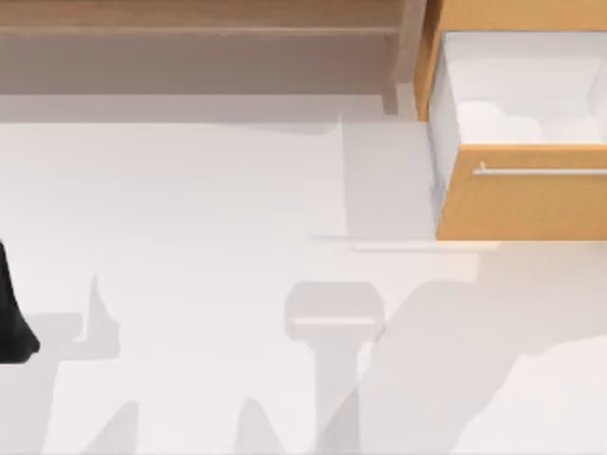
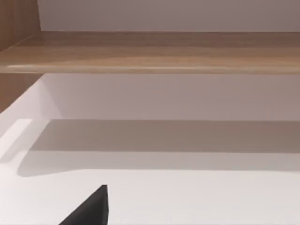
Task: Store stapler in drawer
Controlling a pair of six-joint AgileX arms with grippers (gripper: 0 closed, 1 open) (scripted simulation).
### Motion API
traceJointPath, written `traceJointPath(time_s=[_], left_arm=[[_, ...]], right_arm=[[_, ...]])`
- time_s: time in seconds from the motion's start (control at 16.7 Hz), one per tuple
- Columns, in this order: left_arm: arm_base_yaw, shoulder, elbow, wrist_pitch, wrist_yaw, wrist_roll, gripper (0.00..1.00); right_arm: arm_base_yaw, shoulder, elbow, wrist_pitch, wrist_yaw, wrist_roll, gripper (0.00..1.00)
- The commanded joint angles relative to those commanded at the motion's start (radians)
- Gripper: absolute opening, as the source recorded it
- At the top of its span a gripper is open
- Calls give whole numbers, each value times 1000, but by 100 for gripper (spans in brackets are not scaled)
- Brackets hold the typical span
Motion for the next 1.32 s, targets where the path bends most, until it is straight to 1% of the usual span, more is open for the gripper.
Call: traceJointPath(time_s=[0.12,0.54,0.96,1.32], left_arm=[[0,0,0,0,0,0,100],[0,0,0,0,0,0,100],[0,0,0,0,0,0,100],[0,0,0,0,0,0,100]], right_arm=[[-5,4,-29,29,-1,-3,100],[-7,75,-147,218,-2,-1,100],[-1,102,-153,253,-1,5,100],[-1,102,-153,253,-1,5,55]])
